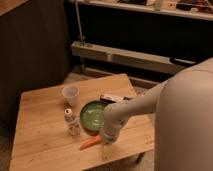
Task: Drag the pepper across the table
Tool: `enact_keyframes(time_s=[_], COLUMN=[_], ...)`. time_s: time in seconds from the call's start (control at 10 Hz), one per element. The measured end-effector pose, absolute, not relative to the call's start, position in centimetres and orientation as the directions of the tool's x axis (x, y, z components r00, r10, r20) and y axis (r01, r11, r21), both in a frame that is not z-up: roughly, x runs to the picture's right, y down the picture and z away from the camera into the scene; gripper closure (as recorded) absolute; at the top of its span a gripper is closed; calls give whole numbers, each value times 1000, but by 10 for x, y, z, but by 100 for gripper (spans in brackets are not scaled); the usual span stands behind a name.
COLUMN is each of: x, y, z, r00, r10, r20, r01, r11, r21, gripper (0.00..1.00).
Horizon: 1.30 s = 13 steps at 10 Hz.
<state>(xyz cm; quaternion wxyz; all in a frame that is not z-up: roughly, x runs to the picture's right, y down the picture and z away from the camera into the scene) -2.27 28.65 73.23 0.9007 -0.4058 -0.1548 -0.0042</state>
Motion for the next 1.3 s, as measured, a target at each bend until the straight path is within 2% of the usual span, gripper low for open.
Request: enact_keyframes(time_s=[1.3], x=[-46], y=[291], z=[754], r00=[948], r10=[91], r20=[305], r01=[148], r11=[721], r21=[-677], gripper=[20])
